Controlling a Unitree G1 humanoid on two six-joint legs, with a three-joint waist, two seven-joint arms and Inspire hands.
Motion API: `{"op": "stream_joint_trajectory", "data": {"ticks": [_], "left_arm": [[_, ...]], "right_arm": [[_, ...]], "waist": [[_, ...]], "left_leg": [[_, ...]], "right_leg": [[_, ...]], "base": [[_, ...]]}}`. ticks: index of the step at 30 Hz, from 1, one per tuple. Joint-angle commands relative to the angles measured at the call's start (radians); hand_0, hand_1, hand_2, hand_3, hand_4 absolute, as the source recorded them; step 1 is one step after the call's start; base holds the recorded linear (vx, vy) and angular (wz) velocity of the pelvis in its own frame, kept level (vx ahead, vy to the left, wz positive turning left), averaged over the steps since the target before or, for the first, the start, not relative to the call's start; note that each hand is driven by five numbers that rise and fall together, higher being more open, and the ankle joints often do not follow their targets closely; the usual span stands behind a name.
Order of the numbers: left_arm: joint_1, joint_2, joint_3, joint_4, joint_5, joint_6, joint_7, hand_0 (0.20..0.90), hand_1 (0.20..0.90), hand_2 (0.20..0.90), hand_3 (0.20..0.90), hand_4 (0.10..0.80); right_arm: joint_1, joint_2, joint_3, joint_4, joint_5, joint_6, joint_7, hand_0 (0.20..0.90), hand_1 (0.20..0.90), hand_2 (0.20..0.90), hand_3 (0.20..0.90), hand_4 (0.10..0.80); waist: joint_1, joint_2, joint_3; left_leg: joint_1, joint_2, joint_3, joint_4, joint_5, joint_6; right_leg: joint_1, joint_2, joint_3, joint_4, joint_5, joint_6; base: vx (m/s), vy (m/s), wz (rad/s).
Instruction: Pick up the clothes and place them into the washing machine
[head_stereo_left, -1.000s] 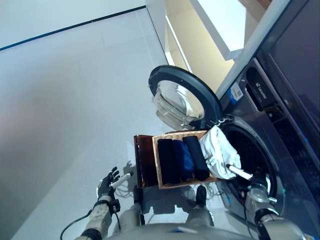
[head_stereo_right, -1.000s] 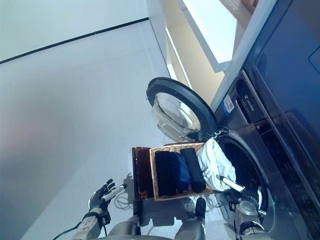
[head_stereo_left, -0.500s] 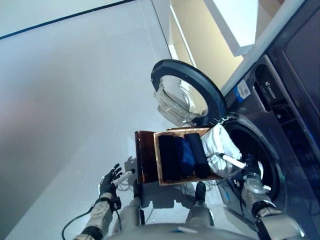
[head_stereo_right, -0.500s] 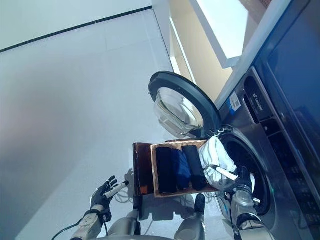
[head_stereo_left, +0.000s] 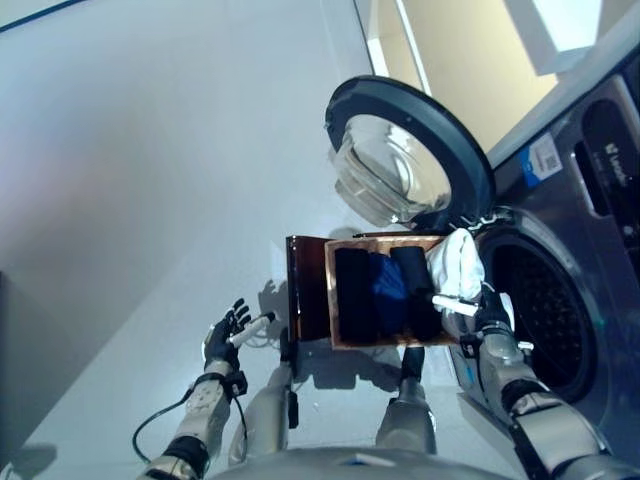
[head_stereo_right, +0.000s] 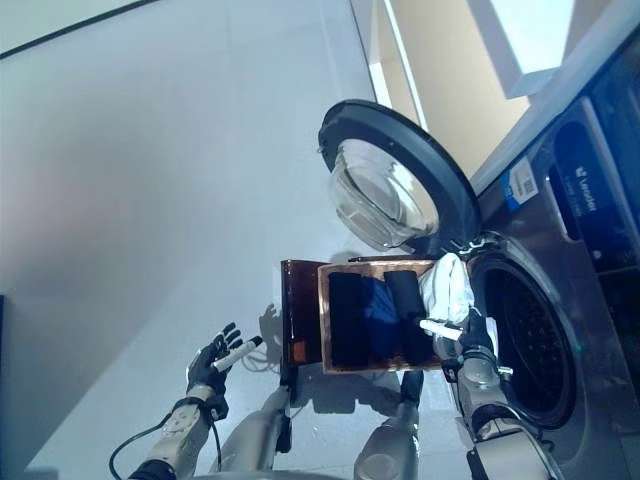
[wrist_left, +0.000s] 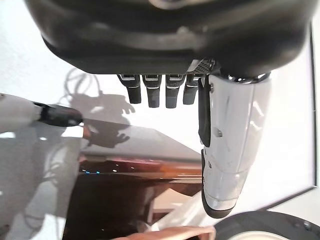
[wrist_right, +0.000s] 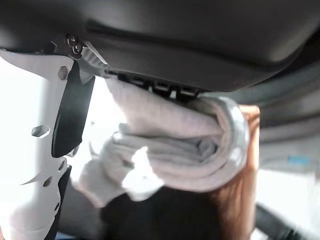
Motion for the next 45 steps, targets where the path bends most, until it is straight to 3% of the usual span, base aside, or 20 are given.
{"op": "stream_joint_trajectory", "data": {"ticks": [1,4,10,18,19,20,21,37,45], "left_arm": [[0.047,0.075,-0.014,-0.16,0.002,-0.061,-0.02,0.9,0.9,0.9,0.9,0.8],[0.087,0.087,-0.027,-0.227,0.012,-0.052,-0.037,0.9,0.9,0.9,0.9,0.8],[0.074,0.088,-0.029,-0.223,0.018,-0.051,-0.026,0.9,0.9,0.9,0.9,0.8],[0.067,0.084,-0.045,-0.241,0.013,-0.05,-0.007,0.9,0.9,0.9,0.9,0.8],[0.063,0.081,-0.048,-0.239,0.014,-0.052,-0.004,0.9,0.9,0.9,0.9,0.8],[0.06,0.079,-0.05,-0.237,0.015,-0.051,-0.002,0.9,0.9,0.9,0.9,0.8],[0.059,0.08,-0.053,-0.239,0.018,-0.05,0.002,0.9,0.9,0.9,0.9,0.8],[0.07,0.077,-0.045,-0.231,0.045,-0.048,0.027,0.9,0.9,0.9,0.9,0.8],[0.069,0.075,-0.033,-0.189,0.04,-0.054,0.039,0.9,0.9,0.9,0.9,0.8]], "right_arm": [[-0.113,-0.088,0.082,0.081,-0.139,0.023,-0.036,0.9,0.9,0.9,0.9,0.8],[-0.151,-0.124,0.103,0.152,-0.214,0.057,-0.061,0.9,0.9,0.9,0.9,0.8],[-0.193,-0.152,0.156,0.162,-0.335,0.093,-0.096,0.9,0.9,0.9,0.9,0.8],[-0.247,-0.123,0.193,0.148,-0.354,0.109,-0.117,0.9,0.9,0.9,0.9,0.8],[-0.25,-0.114,0.196,0.148,-0.356,0.11,-0.119,0.549,0.549,0.549,0.549,0.549],[-0.255,-0.109,0.199,0.155,-0.36,0.114,-0.12,0.494,0.494,0.494,0.494,0.51],[-0.277,-0.105,0.209,0.168,-0.378,0.128,-0.136,0.2,0.2,0.2,0.2,0.3],[-0.243,-0.096,0.092,0.235,-0.321,0.158,-0.199,0.2,0.2,0.2,0.2,0.3],[-0.143,-0.089,-0.027,0.159,-0.16,0.093,-0.2,0.2,0.2,0.2,0.2,0.3]], "waist": [[0.045,-0.015,-0.018],[0.062,0.006,-0.009],[0.063,0.017,-0.002],[0.069,0.022,0.002],[0.07,0.023,0.003],[0.073,0.024,0.004],[0.077,0.026,0.003],[0.07,0.024,-0.014],[0.035,0.005,-0.022]], "left_leg": [[-0.053,0.034,-0.012,0.06,-0.03,-0.053],[-0.068,0.026,-0.015,0.059,-0.024,-0.049],[-0.071,0.019,-0.012,0.047,-0.022,-0.047],[-0.086,0.01,-0.02,0.036,-0.016,-0.047],[-0.087,0.008,-0.019,0.035,-0.016,-0.047],[-0.088,0.006,-0.018,0.034,-0.016,-0.046],[-0.089,0.004,-0.018,0.034,-0.015,-0.046],[-0.064,-0.009,-0.005,0.026,-0.028,-0.044],[-0.04,-0.002,0.008,0.032,-0.042,-0.045]], "right_leg": [[-0.191,-0.105,0.08,0.13,0.103,-0.024],[-0.212,-0.109,0.087,0.14,0.103,-0.024],[-0.234,-0.112,0.101,0.148,0.104,-0.024],[-0.259,-0.121,0.103,0.156,0.103,-0.023],[-0.262,-0.122,0.105,0.156,0.104,-0.022],[-0.265,-0.123,0.105,0.157,0.104,-0.022],[-0.266,-0.125,0.104,0.159,0.105,-0.021],[-0.252,-0.14,0.107,0.149,0.11,-0.01],[-0.239,-0.134,0.121,0.152,0.102,-0.01]], "base": [[-0.053,0.045,0.12],[-0.037,0.052,0.1],[-0.01,0.042,0.07],[-0.002,0.003,0.01],[-0.016,0.033,-0.02],[-0.011,0.032,-0.05],[-0.002,0.026,-0.06],[0.004,0.008,0.0],[0.0,0.0,0.0]]}}
